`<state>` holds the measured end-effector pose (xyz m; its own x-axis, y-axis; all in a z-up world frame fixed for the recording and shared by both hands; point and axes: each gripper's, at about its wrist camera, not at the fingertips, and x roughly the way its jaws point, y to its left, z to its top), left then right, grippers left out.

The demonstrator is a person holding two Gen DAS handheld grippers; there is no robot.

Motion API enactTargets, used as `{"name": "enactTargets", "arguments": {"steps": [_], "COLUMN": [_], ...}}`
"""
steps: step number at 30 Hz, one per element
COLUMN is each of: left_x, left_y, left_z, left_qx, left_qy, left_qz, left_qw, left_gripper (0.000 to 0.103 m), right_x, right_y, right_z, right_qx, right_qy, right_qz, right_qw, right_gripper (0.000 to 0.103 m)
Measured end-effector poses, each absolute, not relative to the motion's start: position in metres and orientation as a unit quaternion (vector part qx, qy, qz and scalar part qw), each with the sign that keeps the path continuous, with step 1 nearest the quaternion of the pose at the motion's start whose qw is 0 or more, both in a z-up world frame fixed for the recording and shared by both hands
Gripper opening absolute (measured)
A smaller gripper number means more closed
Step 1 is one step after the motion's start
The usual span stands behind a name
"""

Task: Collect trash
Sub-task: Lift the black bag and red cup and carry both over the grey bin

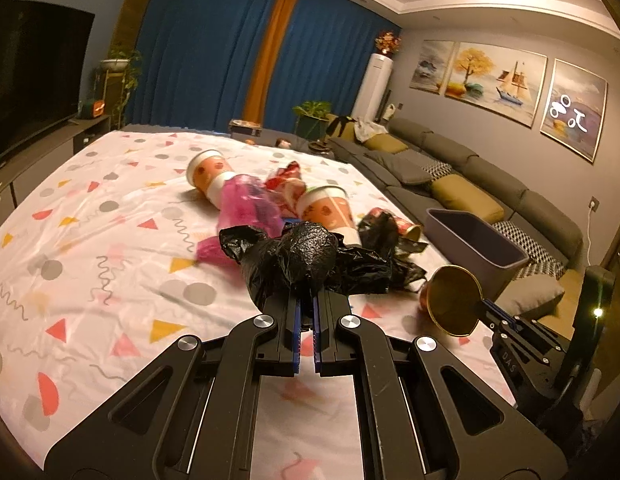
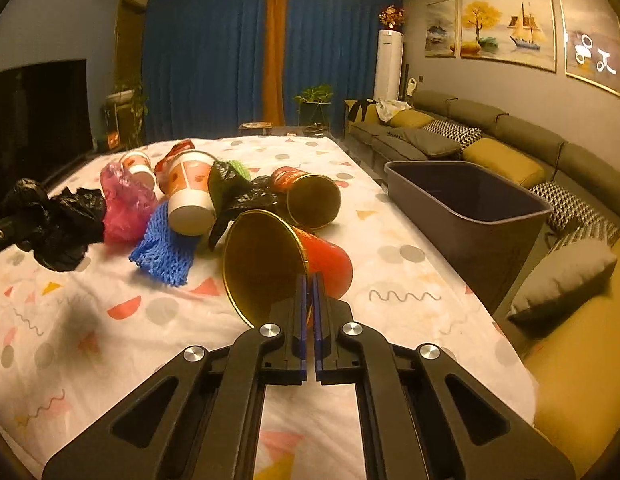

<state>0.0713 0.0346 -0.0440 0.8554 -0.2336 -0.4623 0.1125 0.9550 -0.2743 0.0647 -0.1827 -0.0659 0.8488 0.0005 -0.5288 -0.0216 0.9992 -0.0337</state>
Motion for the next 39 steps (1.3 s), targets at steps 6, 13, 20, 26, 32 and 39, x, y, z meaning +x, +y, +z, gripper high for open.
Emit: {"name": "enactTargets", "arguments": {"steps": [6,13,20,26,32,39], "left_x": [0.070,0.070,0.074,0.087,0.110,0.152], "left_y": [0.017,-0.002,-0.021,-0.045,-0.081,-0.141], "left_z": [-0.041,-0.038,-0.031,-0.021,-0.003,0.017], "left_qx": [-0.107,-0.093,-0.082,-0.073,-0.066,-0.061], "left_qy": [0.254,0.252,0.245,0.228,0.204,0.174], "left_qz": [-0.100,-0.115,-0.132,-0.150,-0.180,-0.227], "left_qw": [0.956,0.956,0.957,0.959,0.960,0.956], "left_gripper": [0.003,0.003,0.003,0.003,0.003,0.003], "right_x": [0.060,0.051,0.046,0.046,0.054,0.076], "right_y": [-0.198,-0.215,-0.230,-0.248,-0.273,-0.305], "right_z": [-0.066,-0.062,-0.056,-0.040,-0.020,-0.007], "right_qx": [0.003,0.016,0.026,0.028,0.033,0.037], "right_qy": [0.271,0.256,0.242,0.212,0.176,0.152], "right_qz": [0.014,0.012,0.009,-0.005,-0.032,-0.063], "right_qw": [0.962,0.966,0.970,0.977,0.983,0.986], "right_gripper": [0.003,0.003,0.003,0.003,0.003,0.003]}}
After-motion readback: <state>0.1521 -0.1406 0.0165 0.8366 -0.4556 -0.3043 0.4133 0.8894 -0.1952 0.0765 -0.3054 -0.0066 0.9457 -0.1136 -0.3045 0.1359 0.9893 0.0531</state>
